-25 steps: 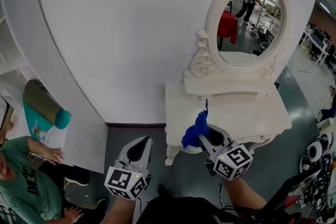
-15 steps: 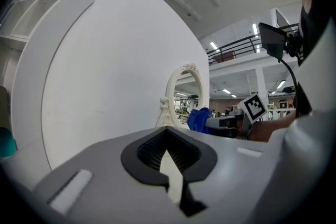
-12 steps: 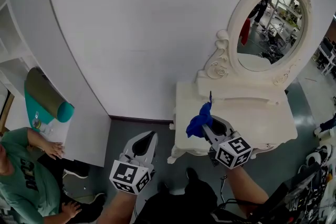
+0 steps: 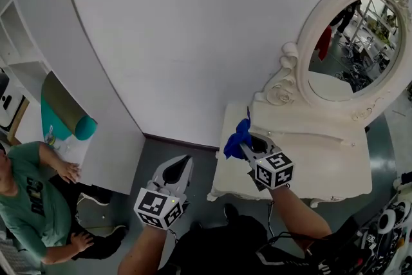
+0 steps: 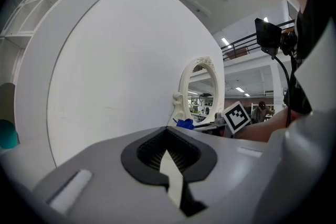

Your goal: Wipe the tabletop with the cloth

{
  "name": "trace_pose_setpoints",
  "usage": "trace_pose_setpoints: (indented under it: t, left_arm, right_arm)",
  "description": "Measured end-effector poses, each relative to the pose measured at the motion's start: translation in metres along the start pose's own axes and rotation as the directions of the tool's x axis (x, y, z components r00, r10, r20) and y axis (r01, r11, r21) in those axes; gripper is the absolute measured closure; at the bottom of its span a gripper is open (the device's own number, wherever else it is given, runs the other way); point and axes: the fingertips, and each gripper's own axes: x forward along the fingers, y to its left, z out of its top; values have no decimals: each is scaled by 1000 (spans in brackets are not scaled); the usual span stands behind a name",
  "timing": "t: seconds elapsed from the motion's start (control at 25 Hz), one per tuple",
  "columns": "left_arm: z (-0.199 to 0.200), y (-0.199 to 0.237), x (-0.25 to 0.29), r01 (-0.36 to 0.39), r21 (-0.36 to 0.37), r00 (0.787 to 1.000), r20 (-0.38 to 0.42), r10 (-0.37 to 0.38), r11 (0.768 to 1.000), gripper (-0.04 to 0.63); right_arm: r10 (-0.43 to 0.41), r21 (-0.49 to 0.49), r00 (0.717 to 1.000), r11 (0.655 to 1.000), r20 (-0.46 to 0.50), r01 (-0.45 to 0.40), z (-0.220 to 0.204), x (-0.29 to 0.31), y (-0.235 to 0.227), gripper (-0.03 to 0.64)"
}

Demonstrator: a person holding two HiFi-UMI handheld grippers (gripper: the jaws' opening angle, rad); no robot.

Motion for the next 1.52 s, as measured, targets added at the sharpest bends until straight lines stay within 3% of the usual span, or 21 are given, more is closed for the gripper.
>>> trace_pose_setpoints:
  t: [0.4, 0.64, 0.8, 1.2, 1.52]
  left_arm:
    - [-48, 12, 55, -77, -65, 995, -76, 72, 995, 589]
    - [-75, 18, 70, -124, -53, 984, -133, 116, 991, 589]
    - [-85, 18, 75, -149, -63, 977, -161, 137, 987, 589]
    - [-103, 16, 64, -141, -75, 971, -206, 123, 987, 589]
    - [-107, 18, 48, -121, -87, 973, -208, 101, 989, 588]
  right_arm:
    - [70, -46, 977, 996, -202, -81, -66, 72, -57, 522]
    - [100, -64, 946, 990, -310, -125, -104, 108, -69, 522]
    - [75, -73, 919, 991, -388, -111, -134, 131, -84, 522]
    - [27, -63, 858, 996, -513, -69, -187, 165, -99, 522]
    - [60, -5, 828, 997, -557, -76, -206, 147, -74, 522]
